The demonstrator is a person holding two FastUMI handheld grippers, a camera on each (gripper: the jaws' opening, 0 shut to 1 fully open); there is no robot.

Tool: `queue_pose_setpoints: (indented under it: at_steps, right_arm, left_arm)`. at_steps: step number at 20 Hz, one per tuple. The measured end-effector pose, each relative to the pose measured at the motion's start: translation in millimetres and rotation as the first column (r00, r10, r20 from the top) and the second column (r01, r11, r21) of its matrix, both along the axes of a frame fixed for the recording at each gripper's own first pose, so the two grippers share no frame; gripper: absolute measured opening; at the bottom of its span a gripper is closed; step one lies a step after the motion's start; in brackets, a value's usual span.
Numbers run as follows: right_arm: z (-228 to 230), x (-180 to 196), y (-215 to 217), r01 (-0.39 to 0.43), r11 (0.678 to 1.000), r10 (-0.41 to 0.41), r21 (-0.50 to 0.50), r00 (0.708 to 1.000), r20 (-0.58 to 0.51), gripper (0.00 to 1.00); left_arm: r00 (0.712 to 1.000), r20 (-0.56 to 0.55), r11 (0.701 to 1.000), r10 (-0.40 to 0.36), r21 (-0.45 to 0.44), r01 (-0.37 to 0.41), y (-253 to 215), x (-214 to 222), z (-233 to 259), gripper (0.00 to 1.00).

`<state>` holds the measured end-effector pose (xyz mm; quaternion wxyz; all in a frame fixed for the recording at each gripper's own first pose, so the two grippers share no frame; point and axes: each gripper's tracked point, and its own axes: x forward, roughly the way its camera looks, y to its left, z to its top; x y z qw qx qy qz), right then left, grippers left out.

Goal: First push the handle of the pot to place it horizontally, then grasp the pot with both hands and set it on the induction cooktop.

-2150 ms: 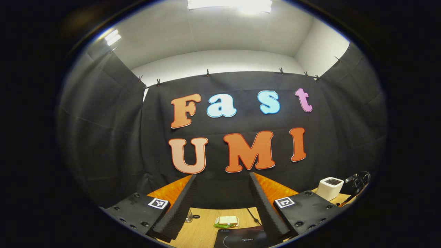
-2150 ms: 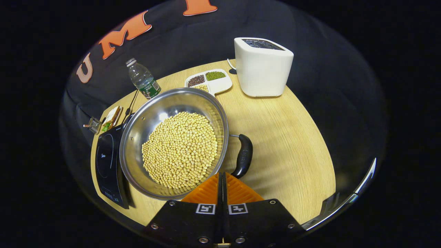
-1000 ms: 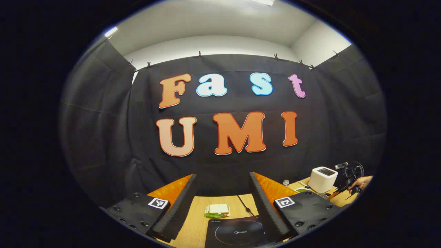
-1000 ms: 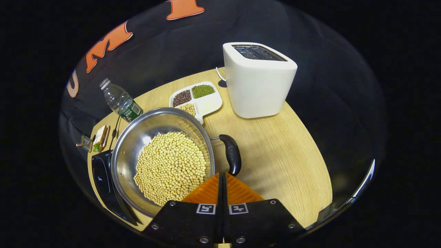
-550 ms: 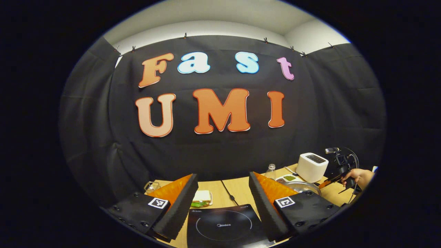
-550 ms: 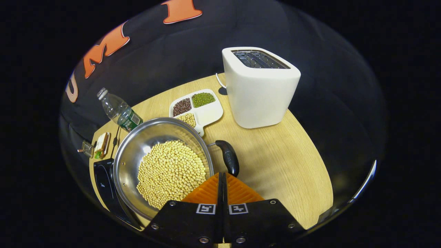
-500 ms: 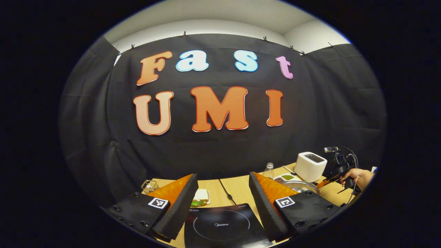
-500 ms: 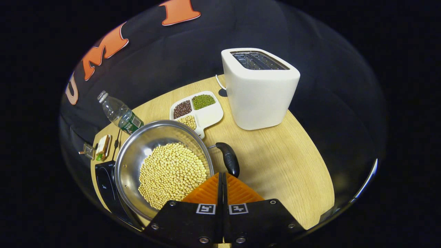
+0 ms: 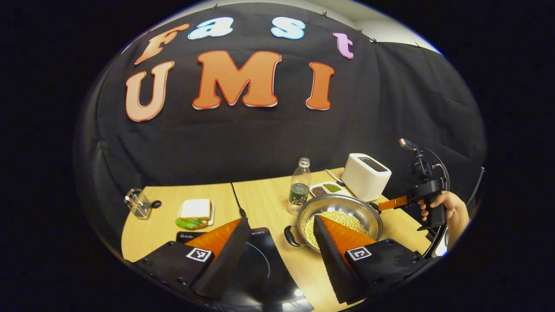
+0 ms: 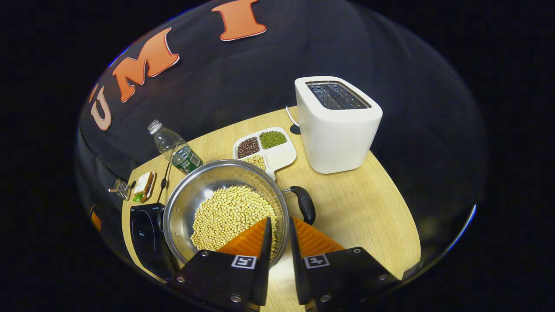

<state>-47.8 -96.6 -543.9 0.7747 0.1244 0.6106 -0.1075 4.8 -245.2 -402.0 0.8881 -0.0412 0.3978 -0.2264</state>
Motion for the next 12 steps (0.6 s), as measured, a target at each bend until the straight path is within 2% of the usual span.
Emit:
queue_pose_setpoints:
  at_steps: [2, 4, 6, 8, 12]
  right_arm:
    - [-2.8, -0.1, 1.4, -0.014, 1.000, 0.014, -0.001, 1.000, -0.001, 0.39]
    - [-5.3, 0.0, -1.0, -0.020, 1.000, 0.020, -0.011, 1.000, -0.007, 0.61]
    - [-9.6, -0.3, -4.2, -0.024, 0.999, 0.024, -0.021, 1.000, -0.011, 0.72]
    - [-12.2, -0.6, -7.0, -0.028, 0.999, 0.028, -0.026, 1.000, -0.014, 0.78]
    - [-21.9, -1.5, -12.1, -0.048, 0.998, 0.047, -0.050, 0.999, -0.021, 0.81]
  left_arm:
    - [0.997, -0.081, 1.000, -0.010, -0.005, 0.010, -19.4, 1.3, -27.6, 0.97]
    - [0.987, -0.157, 1.000, -0.021, -0.009, 0.020, -37.5, 0.1, -55.0, 0.98]
    - [0.972, -0.233, 1.000, -0.030, -0.004, 0.030, -50.3, -3.4, -81.5, 0.99]
    - [0.955, -0.295, 0.999, -0.044, 0.007, 0.048, -61.1, -8.2, -106.5, 0.98]
    - [0.934, -0.353, 0.995, -0.053, 0.065, 0.081, -70.3, -9.1, -162.7, 0.99]
